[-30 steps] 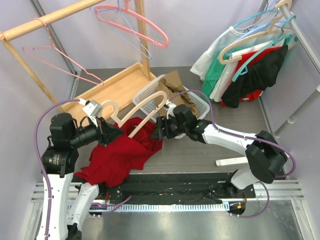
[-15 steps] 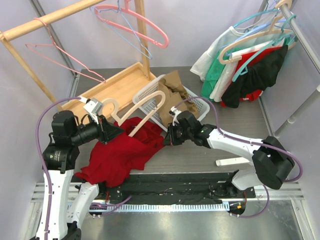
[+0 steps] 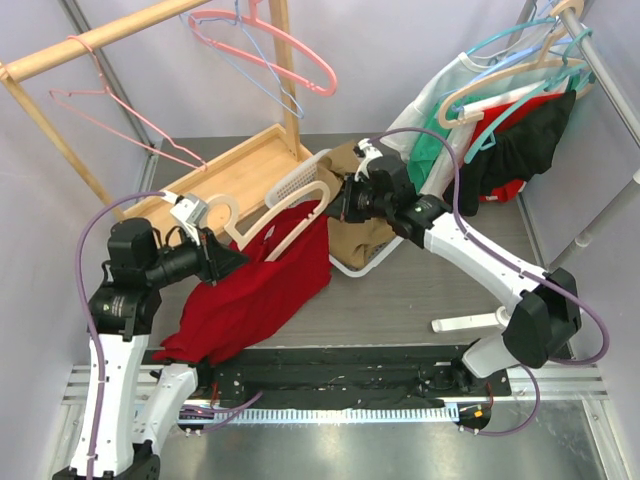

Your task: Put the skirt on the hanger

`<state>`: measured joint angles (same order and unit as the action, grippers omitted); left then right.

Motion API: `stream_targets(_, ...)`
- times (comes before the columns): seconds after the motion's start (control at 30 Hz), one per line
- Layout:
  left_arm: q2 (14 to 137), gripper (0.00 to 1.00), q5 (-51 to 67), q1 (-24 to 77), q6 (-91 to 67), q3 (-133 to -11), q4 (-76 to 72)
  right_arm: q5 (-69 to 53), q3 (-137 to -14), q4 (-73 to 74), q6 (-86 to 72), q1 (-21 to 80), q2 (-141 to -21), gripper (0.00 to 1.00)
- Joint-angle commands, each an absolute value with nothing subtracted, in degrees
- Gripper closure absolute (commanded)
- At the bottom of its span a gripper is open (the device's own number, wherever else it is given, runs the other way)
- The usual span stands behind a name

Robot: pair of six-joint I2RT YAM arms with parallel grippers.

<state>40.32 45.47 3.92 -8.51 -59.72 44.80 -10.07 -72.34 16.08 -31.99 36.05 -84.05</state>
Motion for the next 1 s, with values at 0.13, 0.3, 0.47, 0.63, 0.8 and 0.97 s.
stream_targets(0.13,40.78,1.00,42.28,4.75,-8.79,-59.15,43.15,-7.30,-79.45,16.35,-31.64,33.84,-83.59,0.99)
stream_targets(0.3,40.87,1.00,40.78,5.36,-8.44,-58.45,43.59,-5.54,-80.24,14.77,-31.38,33.22,-80.69,0.99)
stream_targets(0.47,41.57,1.00,41.40,6.41,-8.26,-57.66,43.68,-6.33,-80.95,12.31,-29.80,33.14,-79.45,0.99)
stream_targets(0.63,43.33,1.00,41.66,7.38,-7.65,-58.71,43.77,-12.82,-81.30,7.31,-26.81,33.22,-78.49,0.99)
stream_targets(0.8,48.06,1.00,42.89,7.91,-7.47,-62.48,42.89,-28.78,-81.65,3.26,-24.18,34.10,-78.04,0.99)
stream_targets(0.97,54.66,1.00,45.87,8.44,-6.51,-67.05,40.69,-34.01,-83.93,5.26,-16.10,42.00,-78.66,0.99)
